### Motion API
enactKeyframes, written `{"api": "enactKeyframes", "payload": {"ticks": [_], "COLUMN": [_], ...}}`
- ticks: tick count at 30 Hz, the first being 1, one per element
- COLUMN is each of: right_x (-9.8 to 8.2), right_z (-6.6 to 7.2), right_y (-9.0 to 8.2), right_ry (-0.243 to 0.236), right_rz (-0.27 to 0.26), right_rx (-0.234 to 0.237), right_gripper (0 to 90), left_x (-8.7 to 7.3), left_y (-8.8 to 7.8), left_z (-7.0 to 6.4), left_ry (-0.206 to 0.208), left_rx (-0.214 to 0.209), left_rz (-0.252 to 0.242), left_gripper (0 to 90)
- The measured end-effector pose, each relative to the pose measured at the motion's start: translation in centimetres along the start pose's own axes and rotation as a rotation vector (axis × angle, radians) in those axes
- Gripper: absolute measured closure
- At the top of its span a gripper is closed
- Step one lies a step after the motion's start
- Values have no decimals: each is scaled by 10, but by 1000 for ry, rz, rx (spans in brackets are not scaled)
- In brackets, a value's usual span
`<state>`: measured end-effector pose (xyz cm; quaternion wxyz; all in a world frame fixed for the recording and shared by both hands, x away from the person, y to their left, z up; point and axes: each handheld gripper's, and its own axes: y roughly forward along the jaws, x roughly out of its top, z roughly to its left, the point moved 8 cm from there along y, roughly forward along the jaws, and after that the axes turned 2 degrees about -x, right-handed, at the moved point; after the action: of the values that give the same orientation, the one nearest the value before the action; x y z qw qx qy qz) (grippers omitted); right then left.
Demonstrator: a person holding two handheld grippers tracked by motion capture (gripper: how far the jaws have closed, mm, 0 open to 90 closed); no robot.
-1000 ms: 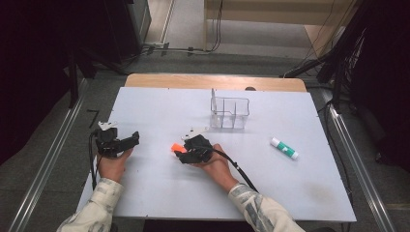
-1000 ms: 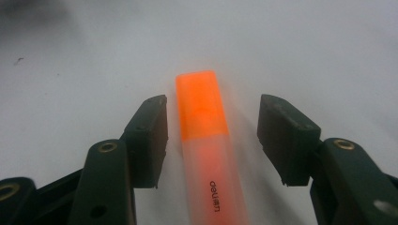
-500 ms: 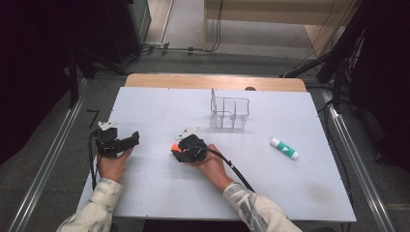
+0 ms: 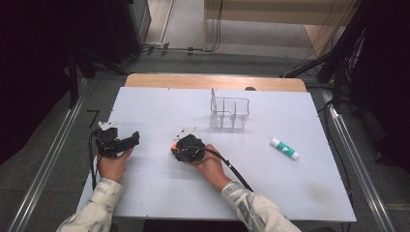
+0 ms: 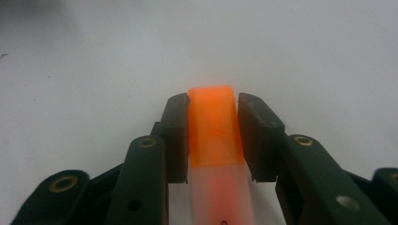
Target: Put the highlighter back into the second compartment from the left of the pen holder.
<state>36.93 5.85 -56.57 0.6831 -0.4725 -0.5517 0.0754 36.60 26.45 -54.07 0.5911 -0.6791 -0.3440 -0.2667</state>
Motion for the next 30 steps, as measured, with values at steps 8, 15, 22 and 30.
{"api": "enactKeyframes", "payload": {"ticks": [8,15,22,30], "right_x": [1,1,4,9], "right_z": [-1,-2,-1,-5], "right_y": [0,-1,-6,-17], "right_ry": [5,11,12,32], "right_rz": [-7,-5,-22,-45], "right_rx": [0,6,12,16], "right_gripper": [645,649,649,651], "left_x": [0,0,0,0], "left_y": [0,0,0,0], "left_z": [0,0,1,1], "left_ry": [-2,0,-3,-2], "left_rx": [1,0,0,1], "left_rz": [0,1,-1,1], "left_gripper": [126,127,127,127]}}
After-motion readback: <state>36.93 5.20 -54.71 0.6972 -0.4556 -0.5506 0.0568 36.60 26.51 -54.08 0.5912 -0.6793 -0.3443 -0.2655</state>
